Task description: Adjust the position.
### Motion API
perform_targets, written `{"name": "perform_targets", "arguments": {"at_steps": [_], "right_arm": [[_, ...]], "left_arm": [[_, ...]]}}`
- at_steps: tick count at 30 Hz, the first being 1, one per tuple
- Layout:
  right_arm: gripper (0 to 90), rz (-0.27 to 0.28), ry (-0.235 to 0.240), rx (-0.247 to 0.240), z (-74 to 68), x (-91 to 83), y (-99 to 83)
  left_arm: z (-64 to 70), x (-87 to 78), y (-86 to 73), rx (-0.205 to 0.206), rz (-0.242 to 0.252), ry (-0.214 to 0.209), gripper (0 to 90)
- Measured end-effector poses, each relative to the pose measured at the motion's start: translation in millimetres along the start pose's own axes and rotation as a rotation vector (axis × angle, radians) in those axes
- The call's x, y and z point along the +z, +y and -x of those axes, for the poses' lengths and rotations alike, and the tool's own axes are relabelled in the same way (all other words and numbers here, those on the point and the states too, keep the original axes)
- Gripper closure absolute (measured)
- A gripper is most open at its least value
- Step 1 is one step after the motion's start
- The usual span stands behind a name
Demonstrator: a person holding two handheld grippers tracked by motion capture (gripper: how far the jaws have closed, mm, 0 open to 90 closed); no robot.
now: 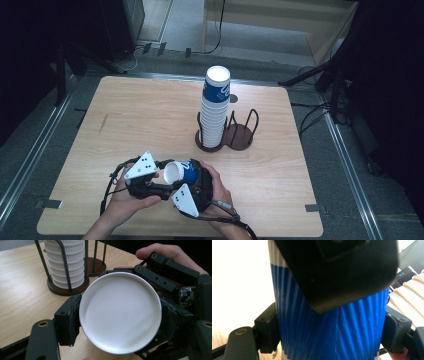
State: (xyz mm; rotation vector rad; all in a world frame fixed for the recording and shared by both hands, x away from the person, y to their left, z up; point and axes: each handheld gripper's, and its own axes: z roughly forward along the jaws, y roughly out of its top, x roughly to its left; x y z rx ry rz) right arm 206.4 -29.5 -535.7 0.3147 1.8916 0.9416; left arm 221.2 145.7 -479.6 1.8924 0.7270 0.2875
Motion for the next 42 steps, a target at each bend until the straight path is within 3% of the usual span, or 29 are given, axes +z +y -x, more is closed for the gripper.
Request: {"name": "perform_targets", "arguments": {"at_steps": [4, 9, 14, 16, 19, 24, 28, 36, 42], "right_arm": [[14.4, -0.012, 0.000, 0.006, -0.3, 1.4, -0.7], [17.6, 0.005, 0.001, -0.001, 1.2, -0.8, -2.2], [19.7, -0.002, -0.008, -0.083, 0.1, -0.8, -3.4], [19.6, 0.001, -0.009, -0.114, -1.1, -1.7, -3.4], [18.6, 0.018, -0.009, -0.147, -3.0, -2.1, -2.5], [14.5, 0.023, -0.021, -0.132, -2.6, -1.3, -2.6], [13.0, 0.025, -0.006, -0.089, 0.0, -4.0, -2.4], [7.9, 0.029, -0.035, -0.055, 6.1, -7.2, 0.5], [5.5, 0.009, -0.052, 0.003, 9.9, -6.9, -1.2]], "left_arm": [[-2.3, -2.6, 0.8, -0.013, 0.019, -0.016, 29.0], [-7.0, -5.4, 0.8, -0.050, 0.025, -0.044, 28.7], [-8.8, 0.5, 0.9, -0.097, -0.037, -0.063, 25.5], [-7.9, 3.4, 0.1, -0.100, -0.061, -0.070, 22.2], [-6.2, 3.4, 0.0, -0.083, -0.067, -0.063, 25.4], [-10.4, 0.9, -0.7, -0.088, -0.042, -0.071, 27.1], [-12.9, -1.8, -1.5, -0.079, -0.002, -0.050, 27.3], [-24.2, -12.1, -3.4, -0.113, 0.103, 0.010, 27.3], [-33.9, -18.5, -6.0, -0.139, 0.154, 0.041, 27.2]]}}
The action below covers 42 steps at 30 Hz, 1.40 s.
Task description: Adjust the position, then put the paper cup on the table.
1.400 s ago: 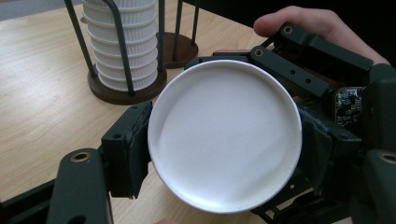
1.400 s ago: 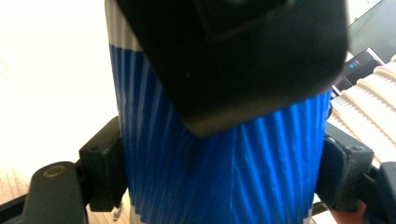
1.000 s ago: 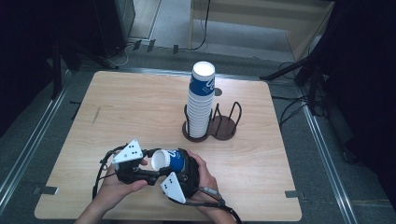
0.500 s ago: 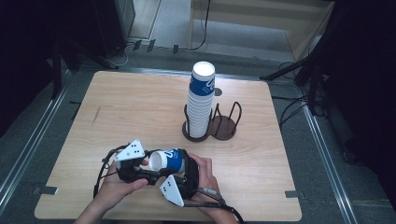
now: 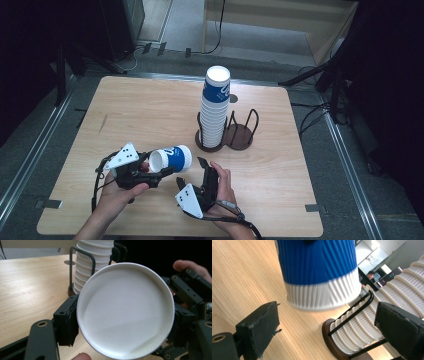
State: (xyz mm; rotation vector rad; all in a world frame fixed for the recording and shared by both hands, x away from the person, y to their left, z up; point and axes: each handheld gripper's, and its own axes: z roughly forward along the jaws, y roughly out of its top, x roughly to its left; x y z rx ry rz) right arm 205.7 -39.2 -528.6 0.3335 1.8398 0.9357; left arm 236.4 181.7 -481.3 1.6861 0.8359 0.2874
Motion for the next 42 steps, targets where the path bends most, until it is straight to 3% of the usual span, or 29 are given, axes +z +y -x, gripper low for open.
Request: {"name": "perform_targets", "arguments": {"at_steps": [3, 8, 17, 21, 31, 42], "right_arm": [[5.1, -0.015, 0.005, 0.012, 1.3, 1.1, -1.5], [4.0, -0.046, 0.013, 0.077, 3.6, 2.0, -2.5], [1.9, -0.073, -0.003, 0.135, 7.8, 2.7, -2.4], [1.8, -0.082, 0.003, 0.178, 11.3, 2.4, -2.1], [1.3, -0.083, 0.009, 0.214, 14.1, 1.7, 1.5], [2.2, -0.037, 0.044, 0.439, 31.6, -4.7, 14.1]], "left_arm": [[-2.0, -1.5, -0.6, 0.007, 0.020, 0.038, 27.1], [-5.7, -4.2, -1.9, -0.009, 0.068, 0.054, 27.1], [-9.9, -8.3, -4.1, 0.014, 0.159, 0.113, 27.1], [-12.7, -7.2, -7.5, 0.015, 0.198, 0.121, 27.0], [-18.0, -8.3, -10.3, 0.013, 0.267, 0.117, 27.1], [-24.4, -12.9, -12.3, 0.003, 0.322, 0.138, 27.1]]}}
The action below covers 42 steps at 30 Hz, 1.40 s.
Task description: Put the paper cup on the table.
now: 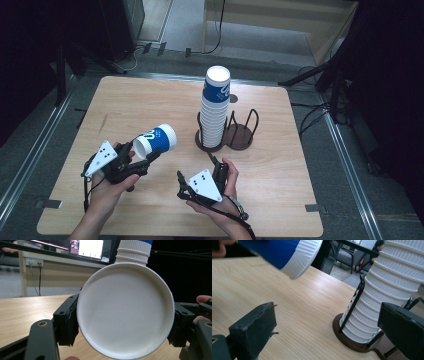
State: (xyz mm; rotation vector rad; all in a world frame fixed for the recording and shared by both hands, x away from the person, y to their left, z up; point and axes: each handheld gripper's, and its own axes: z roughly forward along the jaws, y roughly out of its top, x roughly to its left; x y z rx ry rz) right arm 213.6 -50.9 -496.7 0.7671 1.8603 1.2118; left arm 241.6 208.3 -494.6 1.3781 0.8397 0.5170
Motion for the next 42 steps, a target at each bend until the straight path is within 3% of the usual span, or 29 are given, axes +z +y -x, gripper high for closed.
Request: {"name": "perform_targets", "arguments": {"at_steps": [5, 7, 13, 18, 25, 35, 42], "right_arm": [[4.6, 0.020, 0.024, 0.132, 5.6, -0.3, 7.8], [4.6, 0.042, 0.070, 0.184, 4.5, -2.0, 10.0], [8.8, 0.020, 0.126, 0.279, -4.3, -3.2, 8.5], [12.7, 0.045, 0.139, 0.454, 0.5, -4.4, 11.8], [0.9, 0.020, 0.142, 0.653, 7.9, -0.7, 15.0], [0.0, 0.048, 0.129, 0.933, 8.6, 3.9, 16.4], [0.0, 0.062, 0.156, 1.146, 6.3, 8.7, 20.4]], "left_arm": [[-0.7, 0.4, -1.8, -0.002, 0.009, -0.002, 27.2], [-0.5, 0.5, -2.0, -0.002, 0.016, -0.001, 27.2], [-0.4, -0.7, -1.9, 0.001, 0.032, -0.005, 27.2], [-1.3, -0.5, -1.9, -0.004, 0.044, -0.009, 27.2], [0.4, 1.2, -4.2, -0.010, 0.046, -0.020, 27.2], [6.6, 5.4, -7.9, -0.001, 0.053, -0.038, 27.2], [11.0, 7.6, -10.4, 0.003, 0.058, -0.048, 27.2]]}}
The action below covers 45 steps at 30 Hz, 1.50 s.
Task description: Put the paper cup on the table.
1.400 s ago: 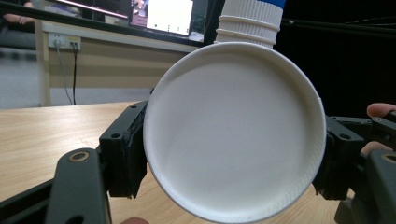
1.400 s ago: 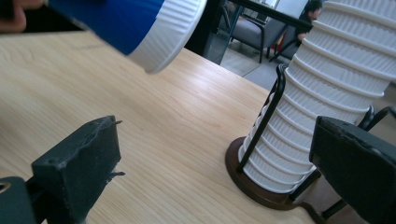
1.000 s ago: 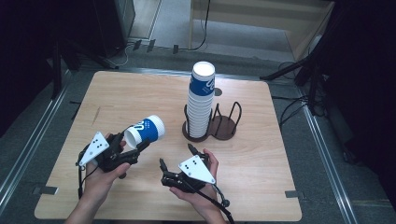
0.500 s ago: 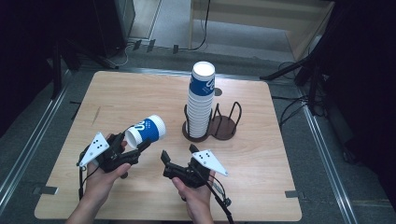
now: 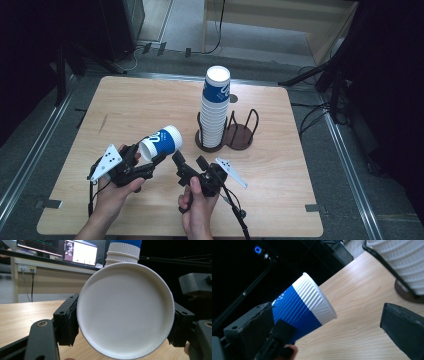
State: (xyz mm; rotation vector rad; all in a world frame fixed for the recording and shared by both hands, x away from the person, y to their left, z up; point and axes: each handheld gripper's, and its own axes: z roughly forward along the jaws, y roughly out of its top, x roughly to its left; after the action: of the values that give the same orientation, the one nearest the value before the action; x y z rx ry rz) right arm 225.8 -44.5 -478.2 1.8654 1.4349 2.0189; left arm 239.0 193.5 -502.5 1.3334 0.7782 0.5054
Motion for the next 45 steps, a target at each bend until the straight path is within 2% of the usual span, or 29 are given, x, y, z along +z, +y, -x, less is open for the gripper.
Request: {"name": "perform_targets", "arguments": {"at_steps": [4, 8, 17, 19, 28, 33, 41, 45], "right_arm": [[0.0, 0.007, -0.010, 0.061, -1.9, 3.4, -3.8], [0.0, 0.005, -0.007, 0.156, -3.5, 6.2, -8.0], [0.0, 0.000, 0.034, 0.379, -2.0, 15.7, -7.9], [0.0, 0.004, 0.026, 0.396, -2.0, 16.8, -8.0], [0.0, -0.004, 0.056, 0.506, 1.8, 25.4, -7.0], [0.0, -0.013, 0.083, 0.536, 6.7, 31.2, -6.4], [0.0, -0.040, 0.091, 0.602, 16.9, 40.8, -4.6], [1.7, -0.051, 0.119, 0.626, 18.2, 43.4, -5.4]], "left_arm": [[2.1, 1.1, -0.6, 0.005, 0.003, -0.008, 27.2], [4.7, 2.5, -2.3, 0.008, 0.007, -0.014, 27.2], [11.2, 5.9, -5.4, 0.023, 0.003, -0.036, 27.3], [12.4, 6.5, -6.0, 0.025, 0.001, -0.042, 27.3], [18.3, 9.5, -9.4, 0.041, -0.006, -0.064, 27.2], [19.9, 9.9, -9.6, 0.040, -0.006, -0.070, 27.3], [20.2, 9.8, -9.7, 0.039, -0.007, -0.077, 27.3], [21.0, 10.7, -10.6, 0.047, -0.012, -0.078, 27.3]]}}
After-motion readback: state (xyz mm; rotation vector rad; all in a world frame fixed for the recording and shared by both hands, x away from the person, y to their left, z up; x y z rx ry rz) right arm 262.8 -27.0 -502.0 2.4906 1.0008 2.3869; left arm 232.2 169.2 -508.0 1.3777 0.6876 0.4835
